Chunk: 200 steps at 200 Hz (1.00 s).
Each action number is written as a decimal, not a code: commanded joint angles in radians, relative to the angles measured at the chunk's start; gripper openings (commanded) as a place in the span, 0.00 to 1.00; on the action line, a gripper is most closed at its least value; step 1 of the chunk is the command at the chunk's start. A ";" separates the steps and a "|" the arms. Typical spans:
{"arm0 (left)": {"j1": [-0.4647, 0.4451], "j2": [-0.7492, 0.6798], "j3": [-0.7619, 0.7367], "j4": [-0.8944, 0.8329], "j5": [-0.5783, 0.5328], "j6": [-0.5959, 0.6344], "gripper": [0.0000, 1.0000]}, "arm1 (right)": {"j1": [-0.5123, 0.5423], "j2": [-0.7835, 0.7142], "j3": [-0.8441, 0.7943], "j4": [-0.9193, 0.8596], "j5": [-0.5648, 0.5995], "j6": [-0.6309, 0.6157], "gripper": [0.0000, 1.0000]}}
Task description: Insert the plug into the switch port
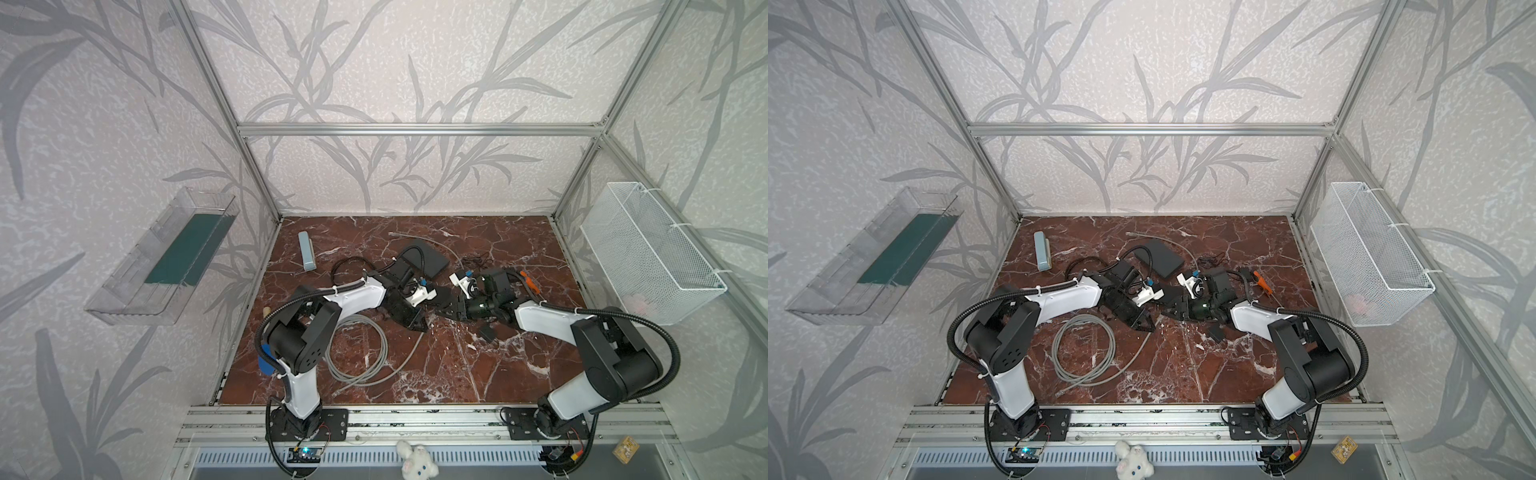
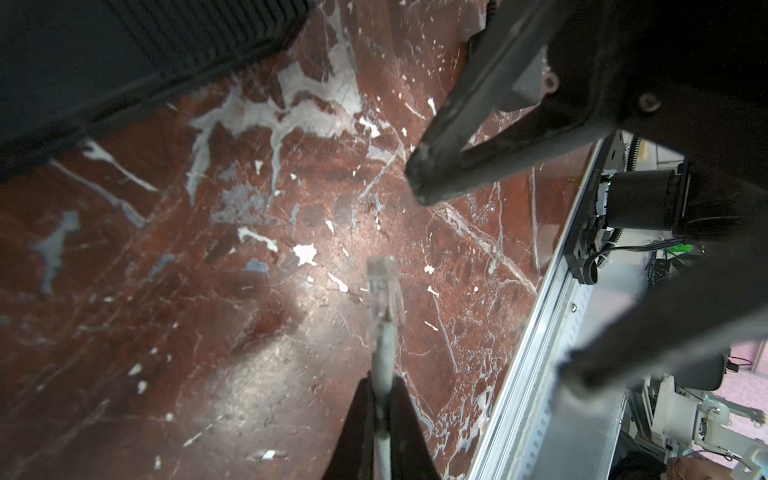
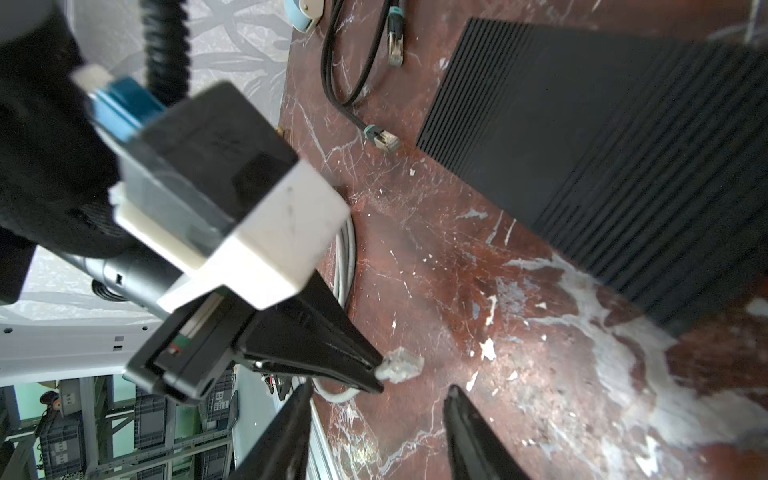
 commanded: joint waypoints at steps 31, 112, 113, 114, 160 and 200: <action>0.014 0.028 0.050 -0.018 0.079 0.064 0.09 | 0.010 0.104 0.014 0.185 -0.010 0.090 0.47; 0.037 0.050 0.069 0.007 0.062 0.047 0.11 | 0.023 0.159 0.026 0.209 -0.024 0.164 0.11; 0.038 0.050 0.069 0.007 0.061 0.046 0.11 | 0.022 0.158 0.025 0.206 -0.024 0.165 0.11; 0.038 0.050 0.068 0.008 0.058 0.046 0.11 | 0.022 0.157 0.026 0.203 -0.024 0.166 0.11; 0.038 0.009 0.051 0.116 -0.108 -0.039 0.36 | 0.040 0.057 0.087 -0.182 0.145 0.229 0.04; -0.037 -0.111 -0.065 0.308 -0.314 -0.139 0.48 | 0.057 0.049 0.163 -0.442 0.271 0.349 0.03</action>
